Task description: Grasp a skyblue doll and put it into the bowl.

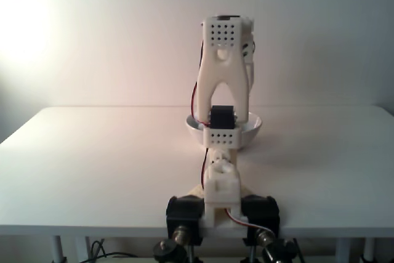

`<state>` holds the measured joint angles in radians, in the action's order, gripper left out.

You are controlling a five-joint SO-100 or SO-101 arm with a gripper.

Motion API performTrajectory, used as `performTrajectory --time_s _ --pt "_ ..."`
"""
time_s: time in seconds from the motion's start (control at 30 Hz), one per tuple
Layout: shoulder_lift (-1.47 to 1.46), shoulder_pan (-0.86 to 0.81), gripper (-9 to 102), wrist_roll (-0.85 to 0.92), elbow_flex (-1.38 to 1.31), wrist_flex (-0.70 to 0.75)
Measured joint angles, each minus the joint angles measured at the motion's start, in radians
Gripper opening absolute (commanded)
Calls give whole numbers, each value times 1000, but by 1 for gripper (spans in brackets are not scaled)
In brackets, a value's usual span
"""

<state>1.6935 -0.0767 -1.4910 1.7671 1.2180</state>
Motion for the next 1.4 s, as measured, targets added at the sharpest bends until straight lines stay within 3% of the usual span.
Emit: performTrajectory --time_s 0.17,0.73,0.87,1.07,1.4 --pt "106 3 -1 0 0 0" --pt "692 5 2 0 0 2" --pt "815 72 2 0 23 2" --pt "1046 156 2 0 212 2" --pt "1388 149 2 0 655 2"
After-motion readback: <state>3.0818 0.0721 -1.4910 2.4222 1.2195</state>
